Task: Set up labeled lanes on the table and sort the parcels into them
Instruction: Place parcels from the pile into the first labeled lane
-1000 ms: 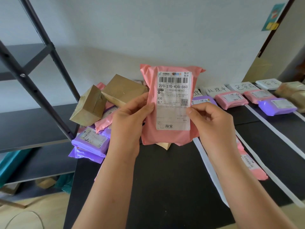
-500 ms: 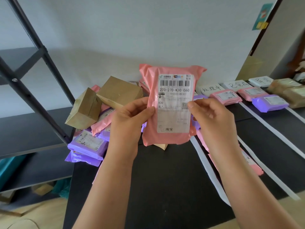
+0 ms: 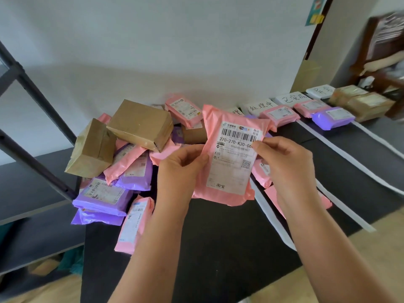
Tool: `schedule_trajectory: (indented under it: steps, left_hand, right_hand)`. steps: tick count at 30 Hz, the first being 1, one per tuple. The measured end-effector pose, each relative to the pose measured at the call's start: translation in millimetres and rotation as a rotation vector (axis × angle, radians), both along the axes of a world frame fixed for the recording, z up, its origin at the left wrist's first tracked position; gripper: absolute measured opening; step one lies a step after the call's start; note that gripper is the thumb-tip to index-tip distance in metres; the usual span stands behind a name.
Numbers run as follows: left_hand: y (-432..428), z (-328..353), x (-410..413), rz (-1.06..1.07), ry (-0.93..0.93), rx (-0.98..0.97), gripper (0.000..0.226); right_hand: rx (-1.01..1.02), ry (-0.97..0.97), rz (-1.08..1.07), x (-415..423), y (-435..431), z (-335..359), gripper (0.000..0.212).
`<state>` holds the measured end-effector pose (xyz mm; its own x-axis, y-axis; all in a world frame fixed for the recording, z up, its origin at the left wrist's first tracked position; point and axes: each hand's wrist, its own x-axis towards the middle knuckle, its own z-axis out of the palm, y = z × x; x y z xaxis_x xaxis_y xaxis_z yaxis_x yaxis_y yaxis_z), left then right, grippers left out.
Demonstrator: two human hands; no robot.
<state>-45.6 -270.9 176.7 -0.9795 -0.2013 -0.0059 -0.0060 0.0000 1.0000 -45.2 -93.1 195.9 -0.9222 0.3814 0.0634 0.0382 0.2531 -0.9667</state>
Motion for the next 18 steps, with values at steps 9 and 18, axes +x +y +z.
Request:
schedule_trajectory:
  steps: [9, 18]
  left_hand:
    - [37.2, -50.2, -2.7, -0.087, -0.121, -0.226, 0.032]
    - [117.8, -80.3, 23.6, -0.273, -0.459, -0.165, 0.029]
  right_hand:
    - [-0.195, -0.082, -0.324, 34.3, 43.0, -30.7, 0.004]
    - [-0.311, -0.134, -0.392, 50.3, 100.2, -59.2, 0.009]
